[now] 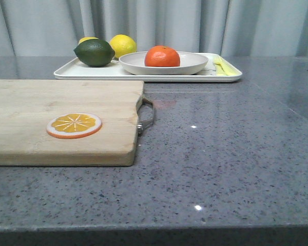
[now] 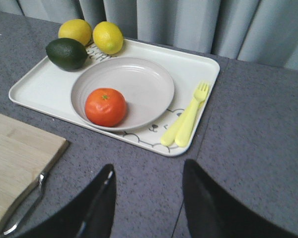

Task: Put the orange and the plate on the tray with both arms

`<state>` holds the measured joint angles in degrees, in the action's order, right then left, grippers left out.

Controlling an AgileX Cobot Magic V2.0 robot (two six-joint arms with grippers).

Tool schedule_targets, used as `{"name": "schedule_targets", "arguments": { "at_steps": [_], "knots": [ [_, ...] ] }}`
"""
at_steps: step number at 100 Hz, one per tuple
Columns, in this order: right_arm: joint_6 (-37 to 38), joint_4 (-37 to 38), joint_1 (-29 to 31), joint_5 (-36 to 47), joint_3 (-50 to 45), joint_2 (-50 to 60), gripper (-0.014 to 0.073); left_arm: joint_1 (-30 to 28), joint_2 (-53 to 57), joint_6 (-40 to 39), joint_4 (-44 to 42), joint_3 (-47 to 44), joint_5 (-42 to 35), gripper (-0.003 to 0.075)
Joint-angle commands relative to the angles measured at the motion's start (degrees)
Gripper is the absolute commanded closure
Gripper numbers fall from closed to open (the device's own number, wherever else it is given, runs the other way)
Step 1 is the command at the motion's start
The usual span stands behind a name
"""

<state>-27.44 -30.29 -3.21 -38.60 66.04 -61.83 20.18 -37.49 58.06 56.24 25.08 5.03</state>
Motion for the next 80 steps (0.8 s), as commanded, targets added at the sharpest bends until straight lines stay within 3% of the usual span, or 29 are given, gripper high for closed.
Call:
{"name": "schedule_targets", "arguments": {
  "at_steps": [1, 29, 57, 67, 80],
  "knots": [
    [-1.24, 0.47, 0.37, 9.00, -7.12, 8.07, 0.0250, -0.10, 0.14, -0.60, 0.82, 1.53, -2.29, 0.0155],
    [-1.24, 1.38, 0.37, 16.68, -29.33, 25.93, 0.0251, -0.10, 0.14, -0.60, 0.82, 1.53, -2.29, 0.0155],
    [-1.24, 1.33, 0.37, 18.85, -35.92, 36.18, 0.0255, -0.10, 0.14, -0.60, 0.82, 1.53, -2.29, 0.0159],
    [-1.24, 1.33, 0.37, 18.75, -35.92, 37.11, 0.0295, -0.10, 0.14, -0.60, 0.82, 1.53, -2.29, 0.0249],
    [-1.24, 1.33, 0.37, 18.88, -35.92, 37.14, 0.0506, -0.10, 0.14, -0.60, 0.82, 1.53, -2.29, 0.0486]
  ]
}}
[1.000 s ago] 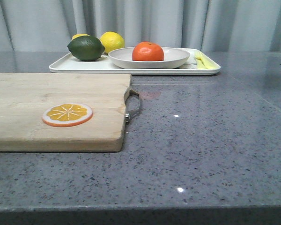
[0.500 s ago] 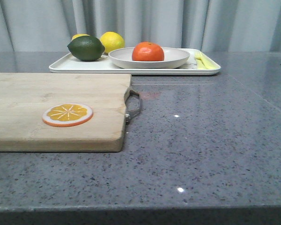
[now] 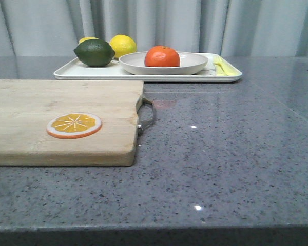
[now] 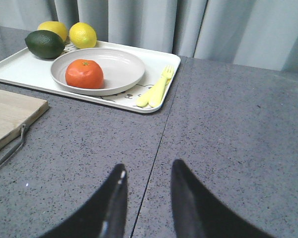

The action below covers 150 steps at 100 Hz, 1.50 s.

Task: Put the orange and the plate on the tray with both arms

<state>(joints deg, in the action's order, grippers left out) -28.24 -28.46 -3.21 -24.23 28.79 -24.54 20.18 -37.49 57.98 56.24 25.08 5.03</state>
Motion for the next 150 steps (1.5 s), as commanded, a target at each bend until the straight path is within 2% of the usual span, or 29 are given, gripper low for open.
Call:
{"name": "schedule_targets", "arguments": {
  "at_steps": [1, 2, 3, 8, 11, 99, 113, 118, 124, 133, 138, 143, 150],
  "knots": [
    [-0.45, -0.51, 0.37, 4.51, 1.33, -0.15, 0.0534, -0.10, 0.14, -0.52, 0.82, 1.53, -2.29, 0.0517],
    [-0.45, -0.51, 0.37, 4.51, 1.33, -0.15, 0.0534, -0.10, 0.14, -0.52, 0.82, 1.53, -2.29, 0.0533],
    [-0.45, -0.51, 0.37, 4.51, 1.33, -0.15, 0.0578, -0.10, 0.14, -0.52, 0.82, 1.53, -2.29, 0.0565],
    [-0.45, -0.51, 0.37, 4.51, 1.33, -0.15, 0.0670, -0.10, 0.14, -0.52, 0.82, 1.53, -2.29, 0.0680],
    [-0.45, -0.51, 0.37, 4.51, 1.33, -0.15, 0.0660, -0.10, 0.14, -0.52, 0.82, 1.53, -2.29, 0.0743],
    [-0.45, -0.51, 0.37, 3.67, 1.33, -0.15, 0.0662, -0.10, 0.14, -0.52, 0.82, 1.43, -2.29, 0.0739],
    [-0.45, -0.51, 0.37, 3.67, 1.33, -0.15, 0.0662, -0.10, 1.93, -1.13, -7.28, 1.30, -1.78, 0.0739],
    [-0.45, -0.51, 0.37, 3.67, 1.33, -0.15, 0.0662, -0.35, 3.48, -5.83, -12.74, 0.91, -2.66, 0.0739],
    [-0.45, -0.51, 0.37, 3.67, 1.33, -0.15, 0.0662, -0.73, 6.16, -16.70, -20.80, -0.25, -4.18, 0.0739],
    [-0.45, -0.51, 0.37, 3.67, 1.33, -0.15, 0.0662, -2.07, 10.89, -34.50, -41.58, -2.83, -4.41, 0.0739],
    [-0.45, -0.51, 0.37, 3.67, 1.33, -0.15, 0.0662, -2.96, 13.70, -42.50, -48.52, -4.72, -4.41, 0.0739],
    [-0.45, -0.51, 0.37, 3.67, 1.33, -0.15, 0.0662, -4.61, 17.05, -47.18, -52.62, -6.89, -4.41, 0.0739],
    [-0.45, -0.51, 0.37, 3.67, 1.33, -0.15, 0.0662, -6.82, 21.06, -47.58, -52.77, -10.39, -4.41, 0.0739]
  ]
}}
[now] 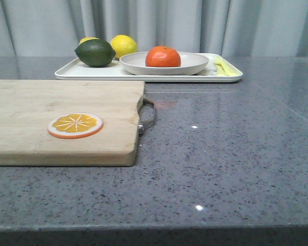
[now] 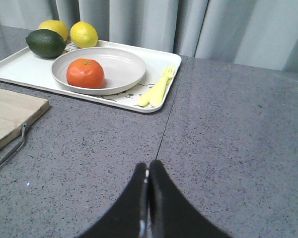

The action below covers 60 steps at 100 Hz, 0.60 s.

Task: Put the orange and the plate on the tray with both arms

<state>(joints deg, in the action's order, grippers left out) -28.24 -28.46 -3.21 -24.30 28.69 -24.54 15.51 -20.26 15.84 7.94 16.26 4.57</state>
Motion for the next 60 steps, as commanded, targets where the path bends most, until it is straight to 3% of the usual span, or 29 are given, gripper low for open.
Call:
{"name": "schedule_targets", "arguments": {
  "at_steps": [1, 30, 60],
  "knots": [
    [-0.45, -0.51, 0.37, 3.74, 1.43, -0.15, 0.0662, -2.64, 4.30, -5.44, -4.47, -1.94, -3.95, 0.0739],
    [-0.45, -0.51, 0.37, 3.74, 1.43, -0.15, 0.0662, -10.38, 22.63, -6.85, -6.53, -14.27, -0.99, 0.0739],
    [-0.45, -0.51, 0.37, 3.67, 1.43, -0.21, 0.0662, -11.78, 22.19, -8.19, -7.37, -16.75, 0.70, 0.0739]
  ]
}}
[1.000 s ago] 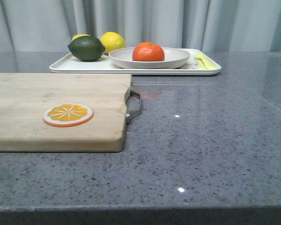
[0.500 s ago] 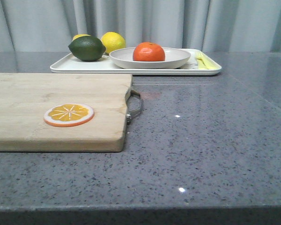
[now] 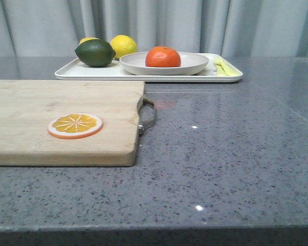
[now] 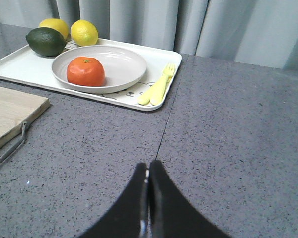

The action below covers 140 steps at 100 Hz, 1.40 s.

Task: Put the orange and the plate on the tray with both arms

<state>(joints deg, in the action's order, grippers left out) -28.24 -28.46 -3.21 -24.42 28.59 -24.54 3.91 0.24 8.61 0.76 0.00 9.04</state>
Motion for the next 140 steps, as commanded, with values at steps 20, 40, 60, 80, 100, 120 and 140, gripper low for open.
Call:
{"name": "schedule_targets", "arguments": {
  "at_steps": [20, 40, 60, 80, 100, 120, 140],
  "knots": [
    [-0.45, -0.51, 0.37, 3.79, 1.53, -0.21, 0.0662, -0.18, 1.69, -0.96, -0.20, -0.49, -3.77, 0.0739],
    [-0.45, -0.51, 0.37, 3.79, 1.53, -0.21, 0.0662, -0.18, 1.69, -0.96, -0.20, -0.49, -3.77, 0.0739],
    [-0.45, -0.51, 0.37, 3.79, 1.53, -0.21, 0.0662, -0.18, 1.69, -0.96, -0.20, -0.49, -3.77, 0.0739],
    [-0.45, -0.51, 0.37, 3.86, 1.53, -0.21, 0.0662, -0.18, 1.69, -0.96, -0.20, -0.49, -3.77, 0.0739],
    [-0.45, 0.33, 0.37, 9.92, -0.24, 0.88, 0.0662, -0.18, 1.69, -0.96, -0.20, -0.49, -3.77, 0.0739],
    [5.06, 12.01, 0.21, 17.82, -10.08, 8.33, 0.0662, -0.18, 1.69, -0.96, -0.20, -0.49, -3.77, 0.0739],
    [24.97, 27.66, -0.58, 23.34, -21.59, 18.56, 0.0662, -0.18, 1.69, -0.96, -0.20, -0.49, -3.77, 0.0739]
  ]
}}
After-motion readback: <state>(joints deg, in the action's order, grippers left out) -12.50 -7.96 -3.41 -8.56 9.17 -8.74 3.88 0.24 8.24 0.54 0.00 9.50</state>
